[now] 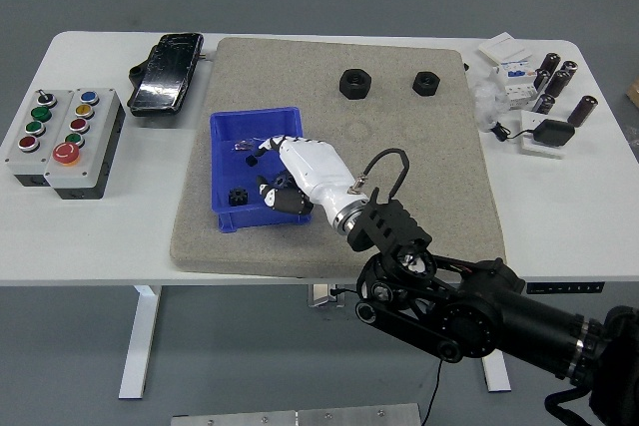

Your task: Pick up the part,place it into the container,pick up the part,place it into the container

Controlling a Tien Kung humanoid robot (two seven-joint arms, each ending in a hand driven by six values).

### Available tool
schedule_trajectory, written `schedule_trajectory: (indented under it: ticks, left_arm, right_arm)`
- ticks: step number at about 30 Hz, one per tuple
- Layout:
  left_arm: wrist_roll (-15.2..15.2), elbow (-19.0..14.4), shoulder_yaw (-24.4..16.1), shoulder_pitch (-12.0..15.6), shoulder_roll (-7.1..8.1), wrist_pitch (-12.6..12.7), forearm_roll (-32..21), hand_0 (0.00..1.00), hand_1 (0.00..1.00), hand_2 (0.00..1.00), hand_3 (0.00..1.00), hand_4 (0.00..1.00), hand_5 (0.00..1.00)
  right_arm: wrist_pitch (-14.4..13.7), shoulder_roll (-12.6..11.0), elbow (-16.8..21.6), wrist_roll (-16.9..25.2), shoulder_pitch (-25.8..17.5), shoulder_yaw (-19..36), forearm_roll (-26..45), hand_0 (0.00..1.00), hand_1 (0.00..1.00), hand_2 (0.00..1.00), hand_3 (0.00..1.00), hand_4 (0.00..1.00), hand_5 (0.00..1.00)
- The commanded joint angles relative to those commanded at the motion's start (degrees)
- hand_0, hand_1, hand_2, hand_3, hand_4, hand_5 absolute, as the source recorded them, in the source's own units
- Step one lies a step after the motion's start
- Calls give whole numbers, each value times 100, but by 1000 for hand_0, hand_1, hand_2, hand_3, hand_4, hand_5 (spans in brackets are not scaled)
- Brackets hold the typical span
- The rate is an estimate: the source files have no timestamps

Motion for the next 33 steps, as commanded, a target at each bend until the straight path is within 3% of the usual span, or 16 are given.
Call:
schedule_trajectory:
  ticks: [5, 7, 11, 18, 24, 28, 33]
  left_arm:
    - [-6, 0, 24, 20, -9, 3, -35, 662, 624, 583, 615, 713, 369]
    - [-9, 0, 37, 30, -11, 6, -54, 662, 625, 583, 615, 712, 369]
    - [-15, 0, 64, 43, -10, 15, -100, 662, 625, 583, 615, 712, 369]
    - [-24, 0, 91, 58, -8, 25, -151, 662, 624, 583, 615, 711, 366]
    - [-27, 0, 98, 73, -12, 19, -154, 662, 624, 583, 614, 710, 366]
    - [-18, 0, 94, 93, 16, 19, -142, 662, 624, 583, 614, 710, 366]
    - [-30, 0, 88, 71, 61, 14, -127, 662, 624, 583, 614, 709, 365]
  right_arm:
    - [-211, -308, 435, 445, -417, 787, 453, 709, 768, 751, 721, 581, 331]
    - [-278, -469, 604, 710, -645, 1188, 735, 669, 721, 716, 692, 587, 334]
    - [-313, -705, 762, 1215, -1064, 1940, 1332, 669, 721, 716, 692, 587, 334]
    - [146, -832, 456, 2266, -1848, 3212, 2761, 666, 702, 702, 689, 626, 319]
    - [495, -882, 548, 3016, -2528, 4143, 3893, 665, 698, 700, 686, 646, 335]
    - [640, -955, 576, 3271, -2928, 4682, 4515, 665, 698, 700, 686, 646, 335]
    - [684, -943, 582, 3366, -3106, 5251, 5018, 663, 693, 688, 682, 667, 349]
